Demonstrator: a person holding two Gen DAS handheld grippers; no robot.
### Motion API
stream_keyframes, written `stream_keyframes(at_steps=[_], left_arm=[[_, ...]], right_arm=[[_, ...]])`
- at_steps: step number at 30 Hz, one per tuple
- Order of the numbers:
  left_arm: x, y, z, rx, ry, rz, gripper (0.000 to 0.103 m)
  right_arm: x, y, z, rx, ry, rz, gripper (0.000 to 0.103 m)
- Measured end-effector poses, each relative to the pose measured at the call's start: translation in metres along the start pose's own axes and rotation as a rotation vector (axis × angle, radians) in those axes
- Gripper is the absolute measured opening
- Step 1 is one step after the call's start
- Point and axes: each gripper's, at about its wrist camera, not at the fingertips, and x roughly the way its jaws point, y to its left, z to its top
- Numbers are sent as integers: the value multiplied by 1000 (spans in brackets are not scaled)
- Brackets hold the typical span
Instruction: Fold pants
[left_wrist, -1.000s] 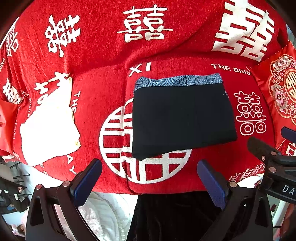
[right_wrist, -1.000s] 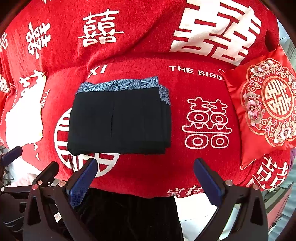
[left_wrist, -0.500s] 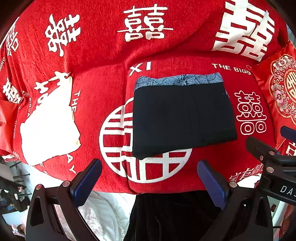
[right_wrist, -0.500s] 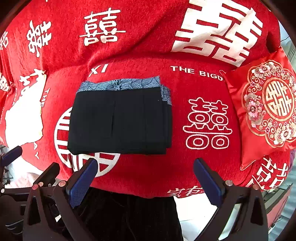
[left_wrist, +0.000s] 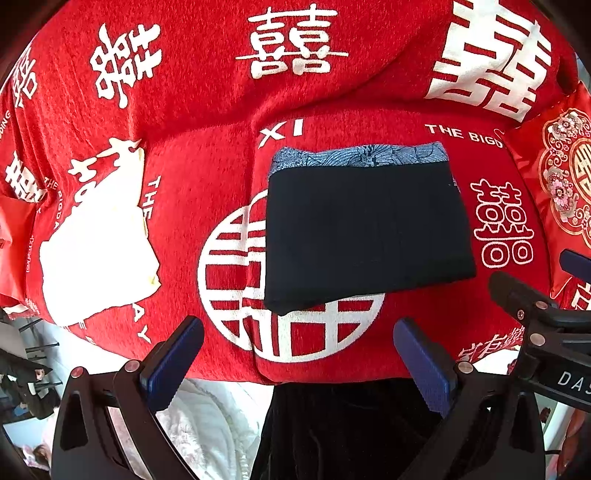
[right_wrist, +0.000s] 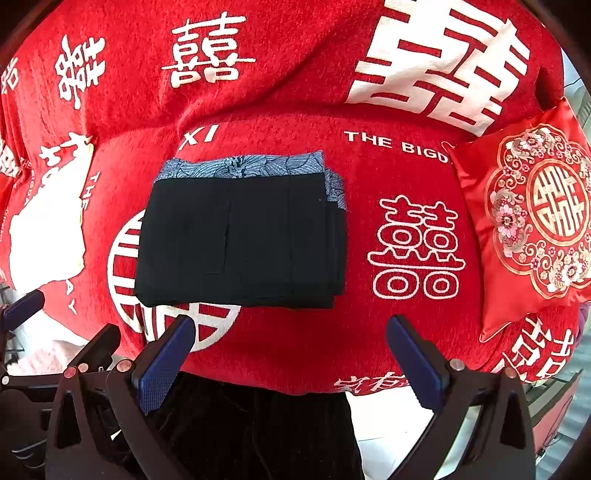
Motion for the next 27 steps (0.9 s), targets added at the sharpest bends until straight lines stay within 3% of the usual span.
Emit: stream_keyframes(at_steps=[27], left_arm=[[4,2,0,-28,19,2,103]], right_arm=[[4,2,1,-4,6,7,103]])
